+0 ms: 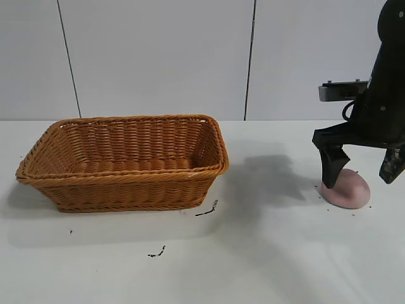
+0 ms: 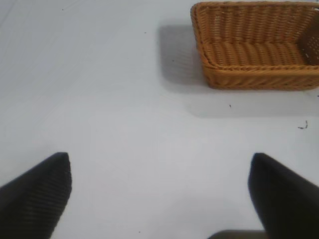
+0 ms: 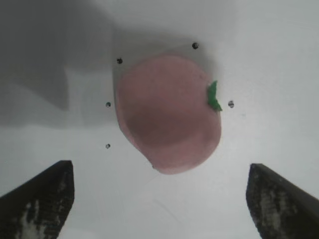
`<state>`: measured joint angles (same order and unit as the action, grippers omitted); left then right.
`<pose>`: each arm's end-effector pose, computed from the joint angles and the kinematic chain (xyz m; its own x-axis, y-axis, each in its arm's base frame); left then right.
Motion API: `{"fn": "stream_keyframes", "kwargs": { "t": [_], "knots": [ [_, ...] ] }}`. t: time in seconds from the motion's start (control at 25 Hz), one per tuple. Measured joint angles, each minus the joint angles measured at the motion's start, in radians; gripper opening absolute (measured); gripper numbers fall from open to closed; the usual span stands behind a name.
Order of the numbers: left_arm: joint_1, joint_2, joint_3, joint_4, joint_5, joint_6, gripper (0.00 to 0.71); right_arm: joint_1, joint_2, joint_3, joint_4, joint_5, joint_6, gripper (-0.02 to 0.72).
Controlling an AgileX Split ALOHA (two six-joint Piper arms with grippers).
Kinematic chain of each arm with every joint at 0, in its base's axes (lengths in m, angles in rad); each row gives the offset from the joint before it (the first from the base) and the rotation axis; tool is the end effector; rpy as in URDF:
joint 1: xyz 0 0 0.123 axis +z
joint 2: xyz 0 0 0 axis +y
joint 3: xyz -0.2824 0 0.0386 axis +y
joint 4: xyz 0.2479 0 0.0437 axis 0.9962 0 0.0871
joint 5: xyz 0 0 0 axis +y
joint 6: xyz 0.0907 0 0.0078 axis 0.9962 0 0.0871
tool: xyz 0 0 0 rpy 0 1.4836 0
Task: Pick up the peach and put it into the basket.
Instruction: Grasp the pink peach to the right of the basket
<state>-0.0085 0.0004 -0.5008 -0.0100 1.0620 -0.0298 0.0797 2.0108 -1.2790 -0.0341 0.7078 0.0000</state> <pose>-0.0049 -0.0008 0.2773 -0.4571 -0.0308 -0.8889 0.0004 0.9994 -0.0348 0.3874 0.0289 0.1400 -0.9708 -0.1035 -0.2163 -0.1000 0.9946 -0.0273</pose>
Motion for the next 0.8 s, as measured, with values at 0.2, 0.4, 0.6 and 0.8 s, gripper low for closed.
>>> {"fn": "stream_keyframes", "kwargs": {
  "t": [0.2, 0.4, 0.6, 0.8],
  "knots": [
    [0.000, 0.000, 0.000, 0.000, 0.000, 0.000, 0.693, -0.009, 0.041, -0.002, 0.004, -0.003, 0.007, 0.641],
    [0.000, 0.000, 0.000, 0.000, 0.000, 0.000, 0.693, -0.009, 0.054, -0.002, 0.004, -0.005, 0.006, 0.557],
    [0.000, 0.000, 0.000, 0.000, 0.000, 0.000, 0.693, -0.010, 0.054, -0.003, 0.003, -0.001, 0.000, 0.150],
    [0.000, 0.000, 0.000, 0.000, 0.000, 0.000, 0.693, -0.010, 0.038, -0.048, -0.001, 0.085, -0.039, -0.019]
  ]
}}
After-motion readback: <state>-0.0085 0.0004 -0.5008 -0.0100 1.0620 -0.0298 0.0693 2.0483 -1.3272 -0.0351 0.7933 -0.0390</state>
